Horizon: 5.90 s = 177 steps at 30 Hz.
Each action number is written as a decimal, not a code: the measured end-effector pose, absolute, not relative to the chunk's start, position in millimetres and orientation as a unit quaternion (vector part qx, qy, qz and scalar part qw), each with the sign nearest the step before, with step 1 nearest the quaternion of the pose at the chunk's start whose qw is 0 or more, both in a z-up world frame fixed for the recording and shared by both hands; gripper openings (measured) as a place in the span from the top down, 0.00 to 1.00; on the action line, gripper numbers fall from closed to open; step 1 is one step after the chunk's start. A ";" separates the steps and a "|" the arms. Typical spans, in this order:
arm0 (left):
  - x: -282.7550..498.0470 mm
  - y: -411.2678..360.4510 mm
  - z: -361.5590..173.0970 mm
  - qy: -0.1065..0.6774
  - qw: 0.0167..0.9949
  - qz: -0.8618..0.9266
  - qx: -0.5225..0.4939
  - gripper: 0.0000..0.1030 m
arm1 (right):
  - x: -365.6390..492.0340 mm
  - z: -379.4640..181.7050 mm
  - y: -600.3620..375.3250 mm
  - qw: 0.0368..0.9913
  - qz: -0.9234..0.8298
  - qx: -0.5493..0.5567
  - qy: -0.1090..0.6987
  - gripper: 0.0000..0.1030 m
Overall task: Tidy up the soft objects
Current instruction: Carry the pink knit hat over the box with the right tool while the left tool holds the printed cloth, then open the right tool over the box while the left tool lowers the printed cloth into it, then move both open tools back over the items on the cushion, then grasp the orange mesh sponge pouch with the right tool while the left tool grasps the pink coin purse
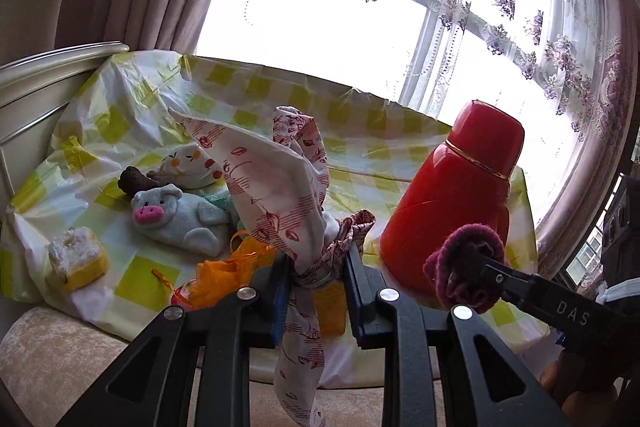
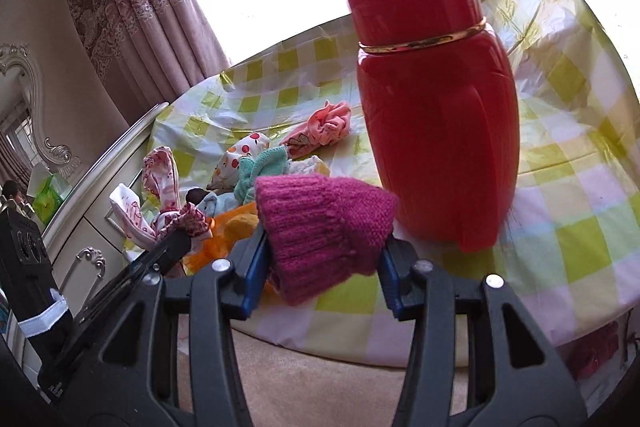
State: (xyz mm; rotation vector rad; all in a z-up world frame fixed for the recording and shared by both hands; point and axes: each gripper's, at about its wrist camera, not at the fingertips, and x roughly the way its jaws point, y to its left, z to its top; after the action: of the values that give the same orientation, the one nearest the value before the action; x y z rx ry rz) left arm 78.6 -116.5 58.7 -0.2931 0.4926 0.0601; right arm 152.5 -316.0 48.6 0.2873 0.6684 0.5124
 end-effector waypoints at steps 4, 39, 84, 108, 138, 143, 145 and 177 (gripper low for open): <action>75.0 -136.7 61.8 0.246 0.959 0.001 -0.138 0.75 | 137.3 40.4 -353.6 0.904 0.220 0.148 0.335 0.50; 46.2 -179.5 101.6 0.188 0.976 -0.041 -0.102 0.75 | 106.0 -64.7 -483.4 0.852 0.045 0.163 0.496 0.48; 51.8 -296.8 21.1 0.434 0.853 -0.284 0.063 0.97 | 96.8 -30.6 -505.8 0.864 0.065 0.211 0.452 0.28; 62.6 -403.3 77.7 0.336 0.819 -0.463 0.045 0.95 | 66.2 8.1 -626.4 0.886 -0.079 0.254 0.381 0.27; 68.5 -211.4 28.2 0.426 0.872 -0.223 -0.098 0.51 | 95.7 8.3 -488.9 0.875 0.063 0.180 0.445 0.26; 60.6 -160.5 28.1 0.417 0.886 -0.158 -0.126 0.51 | 101.9 20.0 -434.7 0.877 0.113 0.142 0.445 0.23; 58.2 -141.4 26.6 0.414 0.890 -0.132 -0.137 0.51 | 104.0 25.7 -412.5 0.881 0.125 0.117 0.440 0.19; 95.4 -24.9 -10.3 0.459 0.868 0.021 -0.189 0.34 | 178.4 -18.2 -222.8 0.818 0.240 -0.127 0.507 0.04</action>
State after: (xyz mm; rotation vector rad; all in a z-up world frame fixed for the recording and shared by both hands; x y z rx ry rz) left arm 95.4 -24.9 -10.3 -0.3952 0.9612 0.0432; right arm 178.4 -222.8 -18.2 -0.2700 1.0796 0.5115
